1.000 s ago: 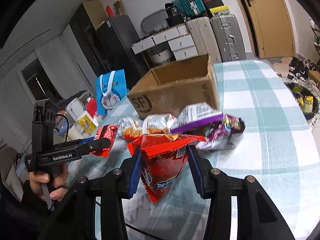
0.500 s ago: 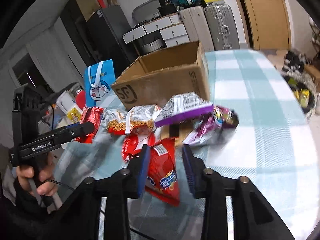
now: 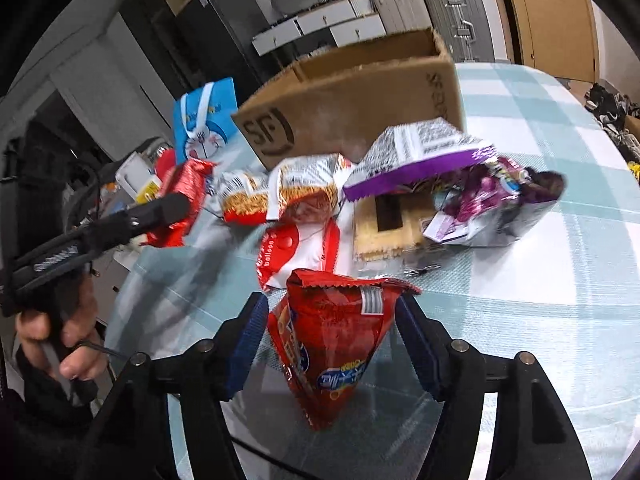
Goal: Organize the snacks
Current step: 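Lift the red wafer pack and red chip bag and carry them over the box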
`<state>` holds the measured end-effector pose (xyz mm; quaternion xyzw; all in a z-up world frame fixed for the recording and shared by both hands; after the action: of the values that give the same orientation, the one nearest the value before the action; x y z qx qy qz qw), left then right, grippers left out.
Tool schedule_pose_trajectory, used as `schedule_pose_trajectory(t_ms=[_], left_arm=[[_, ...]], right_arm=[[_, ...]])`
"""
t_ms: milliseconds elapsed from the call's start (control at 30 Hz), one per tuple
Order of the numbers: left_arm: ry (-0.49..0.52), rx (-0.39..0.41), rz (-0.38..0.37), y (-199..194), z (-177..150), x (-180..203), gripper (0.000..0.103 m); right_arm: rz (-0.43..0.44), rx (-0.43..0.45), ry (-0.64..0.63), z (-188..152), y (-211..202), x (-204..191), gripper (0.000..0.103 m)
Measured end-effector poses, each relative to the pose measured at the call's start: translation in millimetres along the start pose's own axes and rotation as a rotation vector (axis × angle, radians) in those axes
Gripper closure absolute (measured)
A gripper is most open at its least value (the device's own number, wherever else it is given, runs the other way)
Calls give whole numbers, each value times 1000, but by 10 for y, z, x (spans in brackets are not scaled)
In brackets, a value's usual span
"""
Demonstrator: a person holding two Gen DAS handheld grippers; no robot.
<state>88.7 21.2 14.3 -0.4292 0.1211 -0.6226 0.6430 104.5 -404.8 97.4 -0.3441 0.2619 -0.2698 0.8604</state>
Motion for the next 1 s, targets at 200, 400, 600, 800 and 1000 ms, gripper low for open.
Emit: schedule_pose_trajectory(t_ms=[200, 400, 600, 800, 1000], left_arm=[[-4, 7, -3, 7, 22, -4, 59], [5, 10, -15, 20, 49, 39, 59], [7, 10, -21, 33, 62, 62, 59], [9, 15, -29, 28, 81, 81, 59], [13, 20, -32, 19, 100, 95, 59]], right_arm=[[19, 38, -47, 20, -32, -62, 60], [32, 119, -44, 83, -269, -40, 76], [13, 128, -39, 86, -339, 7, 79], [17, 198, -62, 163, -547, -36, 84], [9, 240, -86, 251, -621, -93, 85]])
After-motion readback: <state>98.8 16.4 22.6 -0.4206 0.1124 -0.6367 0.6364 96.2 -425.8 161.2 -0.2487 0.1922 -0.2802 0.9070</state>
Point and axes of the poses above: each gripper's, at about its wrist camera, not at the fingertips, and y roughly the way its jaws point, x to its right, z to its top, the point moved 1 cm from there along y, roughly the way its jaws point, and after that the axes turned 12 degrees about -y, right-handed, at the moved point
